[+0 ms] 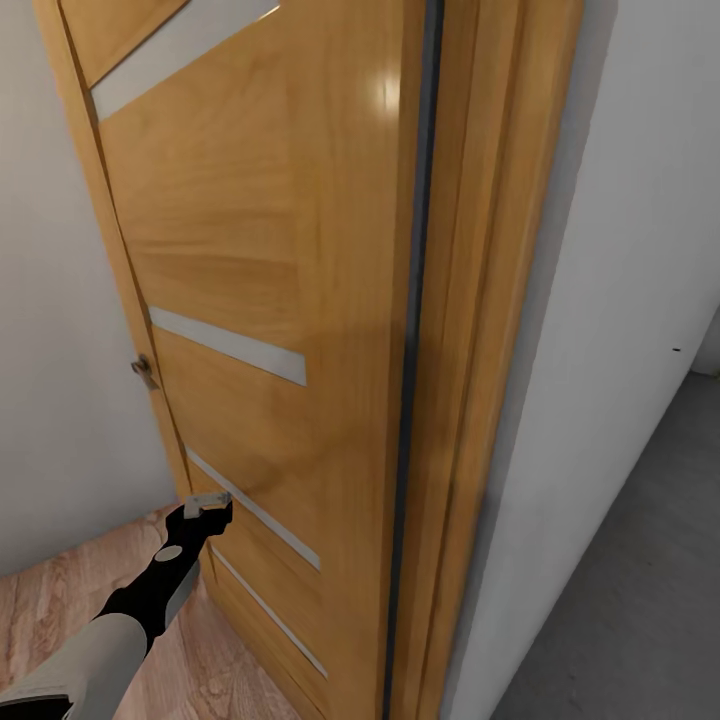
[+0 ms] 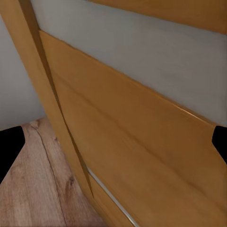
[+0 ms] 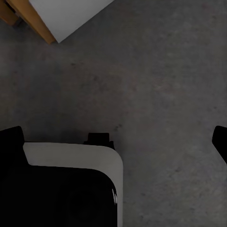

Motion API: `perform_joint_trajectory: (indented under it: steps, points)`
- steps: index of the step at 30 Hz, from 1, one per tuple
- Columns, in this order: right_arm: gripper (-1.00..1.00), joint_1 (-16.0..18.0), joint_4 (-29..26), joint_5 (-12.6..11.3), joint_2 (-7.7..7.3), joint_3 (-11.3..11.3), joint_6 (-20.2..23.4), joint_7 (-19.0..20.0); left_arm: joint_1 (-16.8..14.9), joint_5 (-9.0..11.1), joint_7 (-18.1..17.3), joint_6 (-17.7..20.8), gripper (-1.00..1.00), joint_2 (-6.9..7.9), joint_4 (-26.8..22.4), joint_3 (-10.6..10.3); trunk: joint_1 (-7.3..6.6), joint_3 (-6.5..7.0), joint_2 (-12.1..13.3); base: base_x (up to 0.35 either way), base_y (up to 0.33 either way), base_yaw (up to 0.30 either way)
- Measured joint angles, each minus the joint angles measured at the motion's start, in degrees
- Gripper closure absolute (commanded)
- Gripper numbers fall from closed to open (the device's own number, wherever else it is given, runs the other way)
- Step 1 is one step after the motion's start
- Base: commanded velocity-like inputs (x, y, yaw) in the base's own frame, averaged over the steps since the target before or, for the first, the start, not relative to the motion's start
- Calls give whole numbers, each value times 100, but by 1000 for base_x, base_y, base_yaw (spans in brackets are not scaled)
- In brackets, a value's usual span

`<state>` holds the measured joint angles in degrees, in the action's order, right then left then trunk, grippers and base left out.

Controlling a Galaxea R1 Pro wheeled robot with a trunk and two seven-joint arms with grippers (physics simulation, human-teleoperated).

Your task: Move the two storage containers from the living room to the garage. In the garage, place one container on the floor and stack the other container on top of it (either order is fine).

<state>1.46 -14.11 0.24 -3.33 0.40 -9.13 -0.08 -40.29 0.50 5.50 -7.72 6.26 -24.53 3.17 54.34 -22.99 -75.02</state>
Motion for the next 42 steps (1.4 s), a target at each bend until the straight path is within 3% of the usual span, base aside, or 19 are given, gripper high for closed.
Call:
perform_joint_trajectory:
  steps: [42]
  points:
    - [-100,0,0,0,0,0,0,0,2,0,13,-1,-100,-6,-6,6,-1,-1,-1,33,0,0]
